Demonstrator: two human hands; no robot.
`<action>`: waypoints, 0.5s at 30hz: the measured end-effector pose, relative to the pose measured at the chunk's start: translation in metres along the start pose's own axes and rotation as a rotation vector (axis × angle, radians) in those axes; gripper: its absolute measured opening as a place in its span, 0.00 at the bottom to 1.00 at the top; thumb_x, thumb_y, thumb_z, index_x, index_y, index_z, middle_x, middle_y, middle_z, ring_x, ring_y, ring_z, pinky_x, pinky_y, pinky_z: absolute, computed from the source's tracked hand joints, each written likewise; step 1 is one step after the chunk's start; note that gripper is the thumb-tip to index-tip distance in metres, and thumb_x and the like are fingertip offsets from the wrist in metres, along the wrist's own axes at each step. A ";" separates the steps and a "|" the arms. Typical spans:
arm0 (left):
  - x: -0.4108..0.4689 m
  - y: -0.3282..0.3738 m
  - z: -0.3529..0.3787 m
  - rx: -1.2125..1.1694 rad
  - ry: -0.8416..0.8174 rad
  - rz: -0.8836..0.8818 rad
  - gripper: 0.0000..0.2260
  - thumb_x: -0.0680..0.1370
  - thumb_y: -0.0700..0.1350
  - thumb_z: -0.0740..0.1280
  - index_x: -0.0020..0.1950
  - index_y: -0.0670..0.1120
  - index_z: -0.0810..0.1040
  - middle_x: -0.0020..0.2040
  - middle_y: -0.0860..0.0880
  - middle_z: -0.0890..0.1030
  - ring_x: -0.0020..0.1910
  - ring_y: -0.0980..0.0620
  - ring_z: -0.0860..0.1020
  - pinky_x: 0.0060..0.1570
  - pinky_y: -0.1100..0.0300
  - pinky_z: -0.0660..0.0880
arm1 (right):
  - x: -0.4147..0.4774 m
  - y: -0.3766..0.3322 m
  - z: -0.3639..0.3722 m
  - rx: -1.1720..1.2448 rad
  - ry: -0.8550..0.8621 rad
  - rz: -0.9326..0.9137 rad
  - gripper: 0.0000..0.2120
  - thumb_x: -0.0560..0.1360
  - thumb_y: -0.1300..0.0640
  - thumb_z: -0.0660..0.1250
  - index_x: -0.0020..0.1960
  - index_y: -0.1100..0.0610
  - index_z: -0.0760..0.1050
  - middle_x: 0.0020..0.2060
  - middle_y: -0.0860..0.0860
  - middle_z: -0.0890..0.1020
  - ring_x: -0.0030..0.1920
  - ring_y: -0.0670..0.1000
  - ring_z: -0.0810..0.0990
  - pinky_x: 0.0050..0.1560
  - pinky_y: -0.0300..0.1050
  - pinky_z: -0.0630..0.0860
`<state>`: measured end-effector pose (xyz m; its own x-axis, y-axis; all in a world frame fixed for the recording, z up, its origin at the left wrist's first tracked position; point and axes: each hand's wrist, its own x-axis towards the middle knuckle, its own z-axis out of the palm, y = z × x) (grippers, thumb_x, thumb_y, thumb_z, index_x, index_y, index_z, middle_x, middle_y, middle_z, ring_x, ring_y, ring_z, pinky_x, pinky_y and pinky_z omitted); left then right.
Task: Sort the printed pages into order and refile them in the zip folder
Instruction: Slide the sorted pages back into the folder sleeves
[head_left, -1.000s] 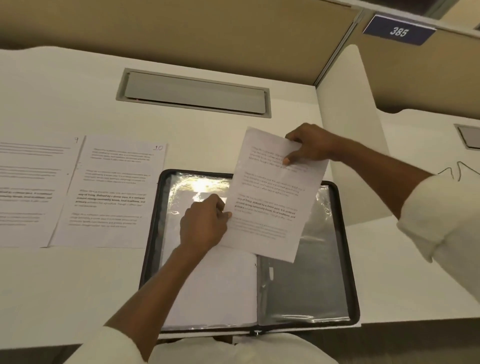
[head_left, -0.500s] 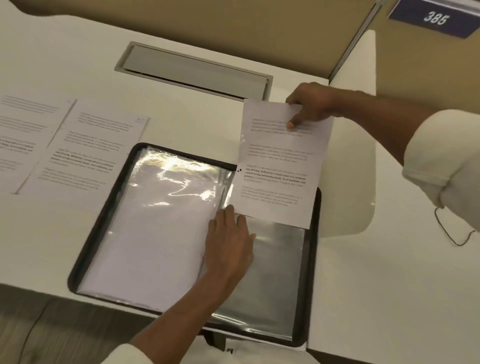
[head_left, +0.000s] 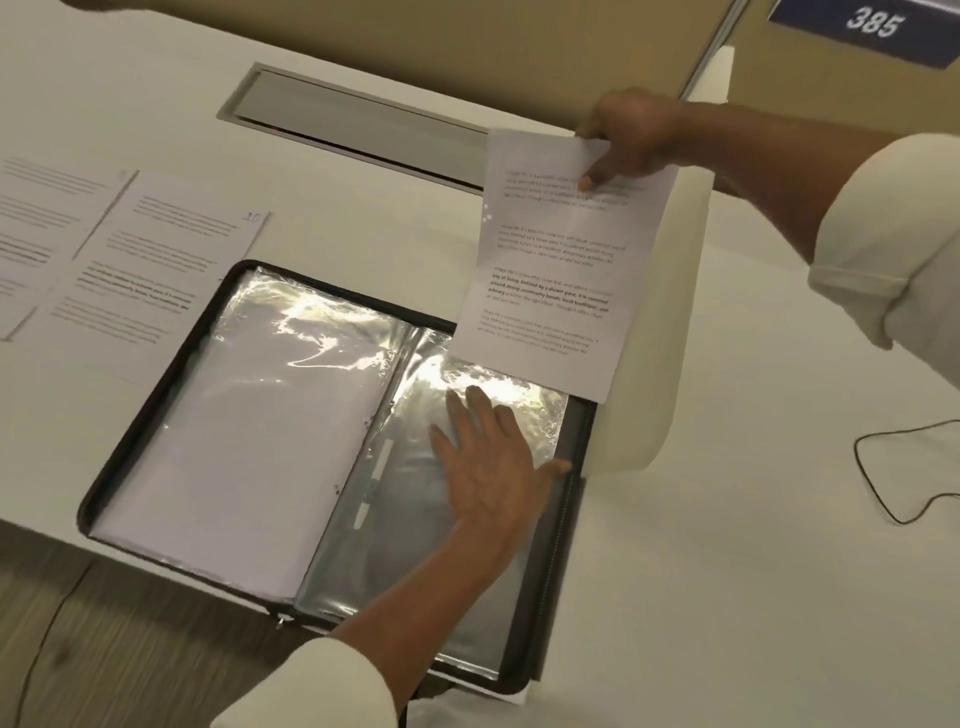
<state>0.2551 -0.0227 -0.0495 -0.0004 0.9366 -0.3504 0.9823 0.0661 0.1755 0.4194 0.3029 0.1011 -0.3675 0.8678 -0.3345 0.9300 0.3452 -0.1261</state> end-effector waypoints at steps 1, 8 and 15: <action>0.001 0.004 0.000 0.014 -0.021 -0.009 0.48 0.77 0.77 0.55 0.82 0.39 0.58 0.85 0.35 0.47 0.83 0.31 0.42 0.78 0.28 0.51 | 0.002 0.003 -0.005 -0.002 0.008 0.008 0.20 0.74 0.51 0.79 0.60 0.61 0.83 0.47 0.57 0.81 0.48 0.62 0.78 0.47 0.51 0.75; -0.003 0.015 -0.005 -0.051 -0.037 -0.028 0.29 0.83 0.59 0.60 0.77 0.40 0.68 0.84 0.36 0.56 0.83 0.31 0.48 0.78 0.30 0.55 | 0.023 0.027 -0.034 0.042 0.092 0.043 0.14 0.75 0.52 0.78 0.56 0.59 0.83 0.44 0.56 0.82 0.44 0.61 0.78 0.46 0.49 0.73; -0.004 0.021 -0.011 -0.322 0.175 -0.040 0.04 0.75 0.42 0.74 0.49 0.47 0.82 0.49 0.51 0.80 0.49 0.52 0.78 0.44 0.58 0.79 | 0.036 0.031 -0.051 0.105 0.046 0.082 0.16 0.75 0.47 0.79 0.57 0.54 0.83 0.44 0.48 0.83 0.46 0.59 0.81 0.49 0.50 0.75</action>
<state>0.2739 -0.0216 -0.0343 -0.0969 0.9739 -0.2054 0.8715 0.1827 0.4551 0.4348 0.3634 0.1327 -0.2880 0.9080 -0.3043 0.9515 0.2354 -0.1982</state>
